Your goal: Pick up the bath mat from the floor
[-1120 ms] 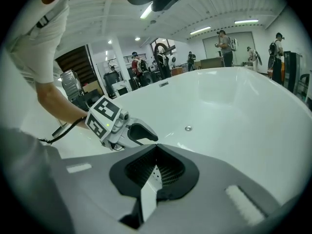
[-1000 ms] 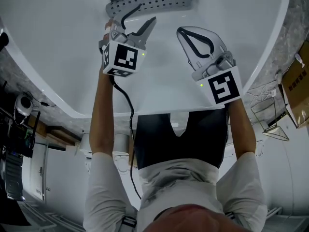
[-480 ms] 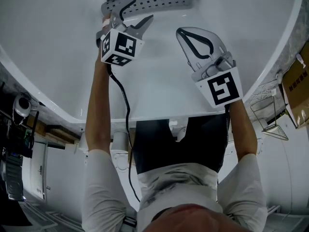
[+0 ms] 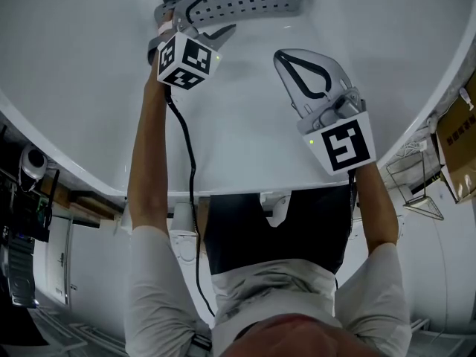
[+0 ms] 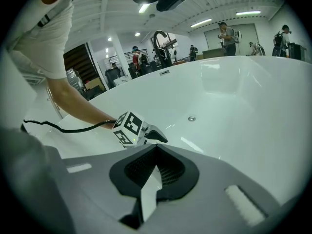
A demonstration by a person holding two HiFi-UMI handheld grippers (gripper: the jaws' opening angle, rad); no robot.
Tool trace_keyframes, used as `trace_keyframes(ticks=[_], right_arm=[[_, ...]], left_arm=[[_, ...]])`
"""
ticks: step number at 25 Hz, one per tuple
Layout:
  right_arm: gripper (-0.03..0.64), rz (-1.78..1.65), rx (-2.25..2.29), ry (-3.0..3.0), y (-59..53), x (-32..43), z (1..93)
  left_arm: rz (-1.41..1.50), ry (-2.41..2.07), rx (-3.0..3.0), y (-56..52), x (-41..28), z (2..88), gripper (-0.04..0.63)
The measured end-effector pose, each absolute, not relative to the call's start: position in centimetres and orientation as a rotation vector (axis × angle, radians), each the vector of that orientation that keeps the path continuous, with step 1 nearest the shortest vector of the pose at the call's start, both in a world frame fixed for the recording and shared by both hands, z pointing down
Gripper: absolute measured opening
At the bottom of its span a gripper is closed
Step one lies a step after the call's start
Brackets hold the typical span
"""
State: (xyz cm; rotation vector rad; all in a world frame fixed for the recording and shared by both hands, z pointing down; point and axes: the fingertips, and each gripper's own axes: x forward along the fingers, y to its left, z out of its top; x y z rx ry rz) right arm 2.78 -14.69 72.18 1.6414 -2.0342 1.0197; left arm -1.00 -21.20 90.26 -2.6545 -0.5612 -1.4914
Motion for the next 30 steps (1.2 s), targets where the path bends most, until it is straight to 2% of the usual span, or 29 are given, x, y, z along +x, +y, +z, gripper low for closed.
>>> trace_keyframes(ticks=[17, 30], right_arm=[[0.002, 1.107, 1.607, -2.032, -13.8, 2.2, 73.8], [0.003, 1.131, 1.613, -2.033, -13.2, 2.4, 74.3]], left_arm=[[-1.574, -0.637, -2.497, -21.6, -2.0, 96.7, 0.532], [-1.627, -0.692, -2.363, -21.3, -2.2, 100.9, 0.577]])
